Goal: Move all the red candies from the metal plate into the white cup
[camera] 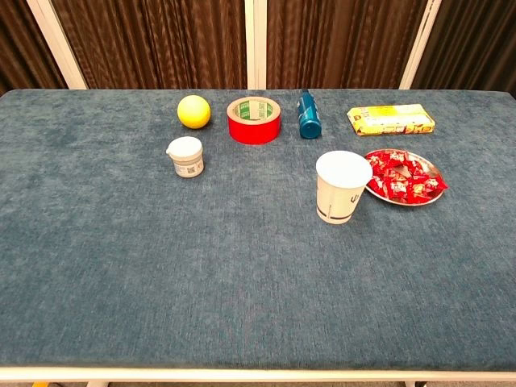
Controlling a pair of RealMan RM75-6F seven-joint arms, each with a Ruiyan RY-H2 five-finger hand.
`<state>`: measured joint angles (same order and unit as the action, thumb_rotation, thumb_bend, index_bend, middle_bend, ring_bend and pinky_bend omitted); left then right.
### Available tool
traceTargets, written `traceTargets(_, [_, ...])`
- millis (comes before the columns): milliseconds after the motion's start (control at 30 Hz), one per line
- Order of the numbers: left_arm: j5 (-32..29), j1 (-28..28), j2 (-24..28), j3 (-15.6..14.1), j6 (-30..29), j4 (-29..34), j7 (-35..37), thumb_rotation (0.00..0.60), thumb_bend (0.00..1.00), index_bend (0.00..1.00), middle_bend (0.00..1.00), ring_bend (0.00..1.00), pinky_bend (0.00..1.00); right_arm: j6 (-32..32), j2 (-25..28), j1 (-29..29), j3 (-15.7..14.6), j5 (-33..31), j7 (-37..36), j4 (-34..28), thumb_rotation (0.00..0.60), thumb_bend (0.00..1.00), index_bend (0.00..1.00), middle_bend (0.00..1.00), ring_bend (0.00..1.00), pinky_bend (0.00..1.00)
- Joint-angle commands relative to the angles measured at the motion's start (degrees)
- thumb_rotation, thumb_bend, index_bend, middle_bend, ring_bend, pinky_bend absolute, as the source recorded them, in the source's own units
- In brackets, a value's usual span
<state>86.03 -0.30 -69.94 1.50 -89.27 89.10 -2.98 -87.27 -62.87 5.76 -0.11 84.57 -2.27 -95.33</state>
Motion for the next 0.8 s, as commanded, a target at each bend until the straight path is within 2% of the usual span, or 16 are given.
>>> traceTargets(33, [-0.40, 0.03, -0.24, 0.22, -0.02, 0.39, -0.93, 0.600, 0.11, 0.30, 0.25, 0.17, 0.28, 0.36, 0.56, -0.12, 0.21, 0.25, -0.98, -0.06, 0.600, 0.11, 0.17, 0.27, 0.08, 0.26])
traceTargets(200, [-0.55, 0.06, 0.03, 0.13, 0.16, 1.28, -1.83, 0.600, 0.12, 0.30, 0.25, 0.17, 0.28, 3.10, 0.69, 1.24, 0.53, 0.88, -0.41, 0.19, 0.600, 0.11, 0.18, 0.27, 0.08, 0.26])
traceTargets(367, [-0.87, 0.17, 0.21, 0.23, 0.15, 1.80, -1.80, 0.600, 0.11, 0.30, 0.25, 0.17, 0.28, 10.73, -0.65, 6.41, 2.40, 0.08, 3.51, 0.03, 0.600, 0.11, 0.17, 0.29, 0.08, 0.26])
traceTargets(500, [-0.98, 0.37, 0.61, 0.05, 0.21, 1.89, -1.60, 0.600, 0.11, 0.30, 0.25, 0.17, 0.28, 19.32, -3.27, 12.58, 5.57, -3.73, 6.97, 1.09, 0.600, 0.11, 0.18, 0.32, 0.09, 0.27])
traceTargets(633, [-1.66, 0.82, 0.74, 0.05, 0.13, 1.55, -0.90, 0.600, 0.11, 0.30, 0.25, 0.17, 0.28, 29.85, -7.54, 19.83, 8.59, -10.36, 12.11, 4.79, 0.600, 0.12, 0.21, 0.32, 0.10, 0.27])
traceTargets(800, [-2.27, 0.91, 0.52, 0.01, 0.72, 0.82, -0.16, 0.600, 0.11, 0.30, 0.25, 0.17, 0.28, 37.19, -14.11, 26.37, 10.01, -15.69, 18.35, 10.42, 0.600, 0.15, 0.25, 0.33, 0.10, 0.25])
